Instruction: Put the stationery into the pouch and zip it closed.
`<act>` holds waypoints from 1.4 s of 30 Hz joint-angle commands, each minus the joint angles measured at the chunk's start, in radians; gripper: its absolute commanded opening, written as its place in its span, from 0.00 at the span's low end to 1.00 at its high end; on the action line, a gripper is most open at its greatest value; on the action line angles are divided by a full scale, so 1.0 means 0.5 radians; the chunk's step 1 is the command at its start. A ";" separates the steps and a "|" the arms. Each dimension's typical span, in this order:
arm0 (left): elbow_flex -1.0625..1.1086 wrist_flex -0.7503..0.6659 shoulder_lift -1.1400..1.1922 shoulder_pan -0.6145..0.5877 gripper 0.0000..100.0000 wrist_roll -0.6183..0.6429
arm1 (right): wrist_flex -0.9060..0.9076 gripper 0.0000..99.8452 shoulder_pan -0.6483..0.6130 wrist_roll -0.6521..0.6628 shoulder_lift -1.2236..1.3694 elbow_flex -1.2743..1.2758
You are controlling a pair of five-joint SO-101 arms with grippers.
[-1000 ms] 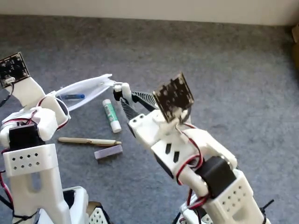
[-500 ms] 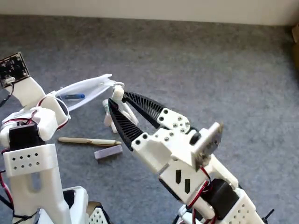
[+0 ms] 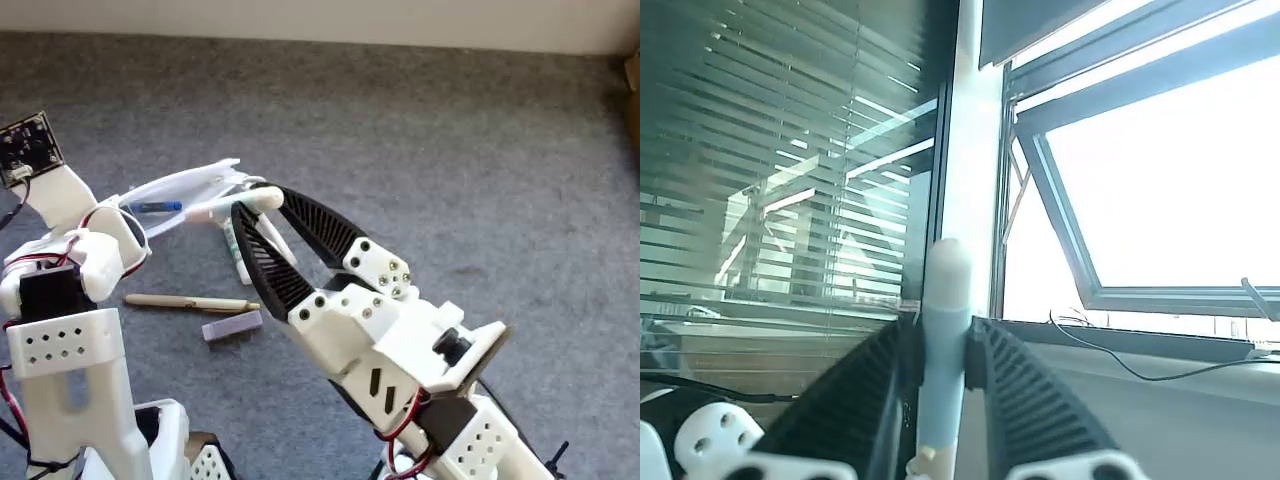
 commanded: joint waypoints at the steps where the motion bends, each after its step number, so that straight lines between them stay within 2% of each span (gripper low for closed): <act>1: -0.054 0.000 -0.066 0.041 0.01 0.009 | -0.192 0.01 -0.008 -0.006 -0.017 0.038; 20: -0.051 0.000 -0.066 0.041 0.01 0.009 | -0.993 0.01 0.054 -0.003 0.937 0.219; 35: -0.051 0.000 -0.066 0.041 0.01 0.009 | -0.984 0.01 0.100 -0.018 1.195 0.308; 38: -0.051 0.000 -0.066 0.041 0.01 0.009 | -0.861 0.05 0.097 -0.028 1.180 0.311; 42: -0.051 0.000 -0.066 0.038 0.01 0.009 | -0.563 0.11 0.100 -0.325 1.177 0.293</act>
